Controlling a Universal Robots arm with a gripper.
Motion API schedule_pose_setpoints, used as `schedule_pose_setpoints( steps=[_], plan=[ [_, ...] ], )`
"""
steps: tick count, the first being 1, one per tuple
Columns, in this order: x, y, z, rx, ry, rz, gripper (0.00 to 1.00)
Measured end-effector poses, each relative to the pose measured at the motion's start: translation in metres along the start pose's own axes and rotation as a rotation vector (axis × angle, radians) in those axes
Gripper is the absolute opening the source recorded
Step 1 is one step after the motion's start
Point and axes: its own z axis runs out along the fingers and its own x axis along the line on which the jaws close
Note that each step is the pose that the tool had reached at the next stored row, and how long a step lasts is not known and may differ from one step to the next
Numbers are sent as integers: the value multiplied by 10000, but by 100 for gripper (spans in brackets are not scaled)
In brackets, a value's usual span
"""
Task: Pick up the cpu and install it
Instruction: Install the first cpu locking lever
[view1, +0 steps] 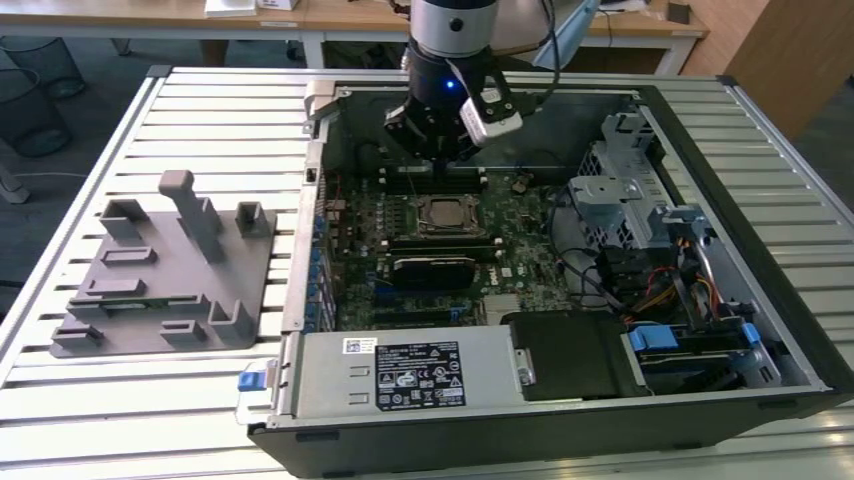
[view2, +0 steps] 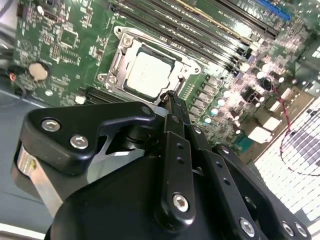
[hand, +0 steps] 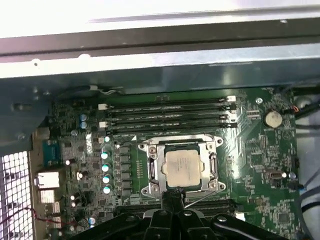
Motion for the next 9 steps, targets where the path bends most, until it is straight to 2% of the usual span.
schedule_pose_setpoints(
  steps=[2,7,9],
  plan=[
    [29,-2,4,-5,1,-70,11],
    [168,-11,16,-7,1,-105,11],
    [199,-13,23,-9,0,-107,11]
  ],
)
